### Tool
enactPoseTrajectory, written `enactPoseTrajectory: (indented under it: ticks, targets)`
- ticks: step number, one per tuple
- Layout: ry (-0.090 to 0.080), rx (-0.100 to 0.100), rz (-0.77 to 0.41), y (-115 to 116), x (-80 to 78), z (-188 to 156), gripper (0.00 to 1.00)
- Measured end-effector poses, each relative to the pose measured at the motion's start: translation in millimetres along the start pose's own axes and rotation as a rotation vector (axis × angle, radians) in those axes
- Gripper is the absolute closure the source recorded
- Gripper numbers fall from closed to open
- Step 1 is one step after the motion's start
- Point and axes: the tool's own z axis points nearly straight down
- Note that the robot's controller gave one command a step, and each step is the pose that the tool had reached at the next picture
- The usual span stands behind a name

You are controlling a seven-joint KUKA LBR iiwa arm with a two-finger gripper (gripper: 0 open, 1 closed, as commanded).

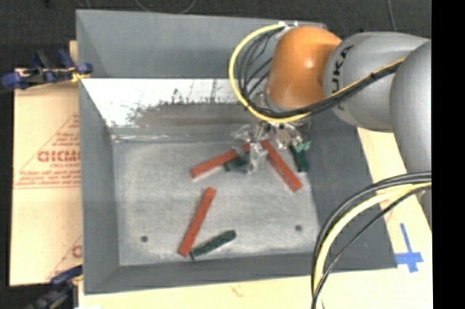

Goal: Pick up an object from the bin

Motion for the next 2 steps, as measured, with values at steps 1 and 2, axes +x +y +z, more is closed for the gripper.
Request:
enactPoseTrajectory:
  ticks: [1, 2]
  targets:
    - [0.001, 0.004, -0.139, -28.9, 35.6, -107.1, 1.0]
    - [-0.003, 0.006, -0.172, -49.2, 32.3, -272.7, 1.0]
